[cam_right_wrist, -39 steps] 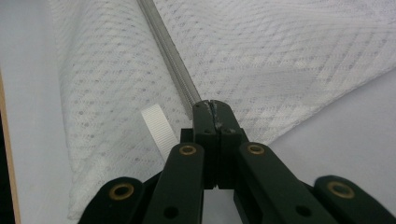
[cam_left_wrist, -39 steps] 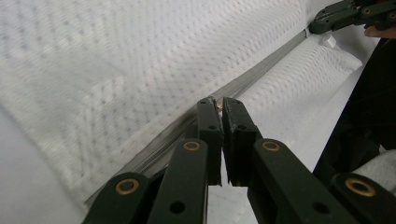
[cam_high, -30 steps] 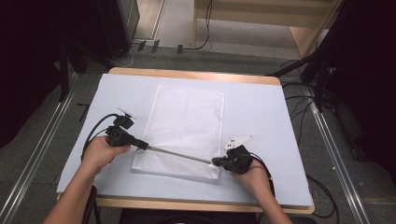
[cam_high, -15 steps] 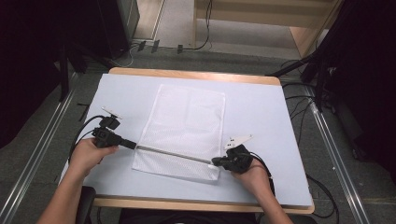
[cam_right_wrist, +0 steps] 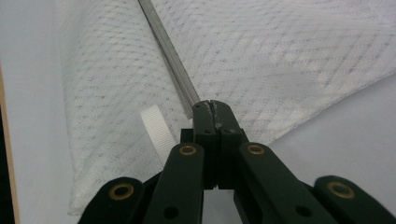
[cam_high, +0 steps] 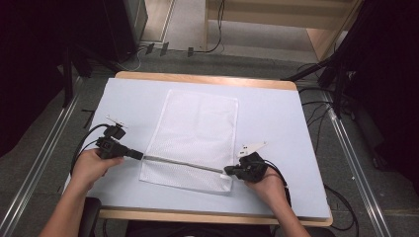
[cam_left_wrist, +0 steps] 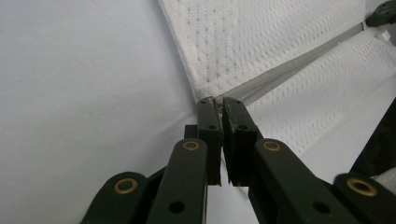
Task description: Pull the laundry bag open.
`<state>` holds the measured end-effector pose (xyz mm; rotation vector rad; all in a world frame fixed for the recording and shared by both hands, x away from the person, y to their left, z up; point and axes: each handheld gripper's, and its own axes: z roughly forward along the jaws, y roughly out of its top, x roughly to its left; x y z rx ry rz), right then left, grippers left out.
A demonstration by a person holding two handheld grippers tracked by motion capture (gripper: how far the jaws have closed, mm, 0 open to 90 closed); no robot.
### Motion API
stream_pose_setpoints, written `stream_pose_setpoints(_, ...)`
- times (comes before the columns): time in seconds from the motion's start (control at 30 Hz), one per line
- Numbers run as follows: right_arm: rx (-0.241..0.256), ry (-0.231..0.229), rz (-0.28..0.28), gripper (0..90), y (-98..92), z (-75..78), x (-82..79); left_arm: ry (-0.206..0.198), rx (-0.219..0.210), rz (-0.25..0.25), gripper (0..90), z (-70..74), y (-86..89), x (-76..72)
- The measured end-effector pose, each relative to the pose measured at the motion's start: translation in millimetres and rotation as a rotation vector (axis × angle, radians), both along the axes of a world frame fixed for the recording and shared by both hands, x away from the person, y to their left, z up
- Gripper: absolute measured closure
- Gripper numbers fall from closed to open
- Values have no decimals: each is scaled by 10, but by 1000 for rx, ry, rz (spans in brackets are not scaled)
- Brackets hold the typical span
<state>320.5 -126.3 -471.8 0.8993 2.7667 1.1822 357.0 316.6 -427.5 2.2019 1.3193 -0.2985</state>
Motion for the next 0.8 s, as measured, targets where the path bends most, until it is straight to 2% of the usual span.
stream_pose_setpoints(0.1, -4, -11, -13, 900, -15, -1, 11, -1, -48, 19, 873, -6, 37, -72)
stream_pose_setpoints(0.2, 1, 0, -22, 900, -29, -5, 34, 7, -48, 10, 872, -30, 45, -107)
stream_pose_setpoints(0.4, -9, -4, -18, 900, -22, 1, 40, 1, -50, 8, 867, -54, 44, -162)
stream_pose_setpoints(0.47, -8, -3, -12, 900, -22, 1, 49, -11, -58, 10, 847, -51, 57, -160)
stream_pose_setpoints(0.53, -9, 6, -11, 894, -16, 13, 54, -29, -75, 19, 790, -36, 69, -160)
stream_pose_setpoints(0.63, 5, -9, -3, 846, -11, 39, 74, -57, -94, 17, 727, -15, 85, -160)
stream_pose_setpoints(0.8, 36, -8, -24, 784, -29, 84, 87, -132, -104, 29, 641, 22, 102, -167)
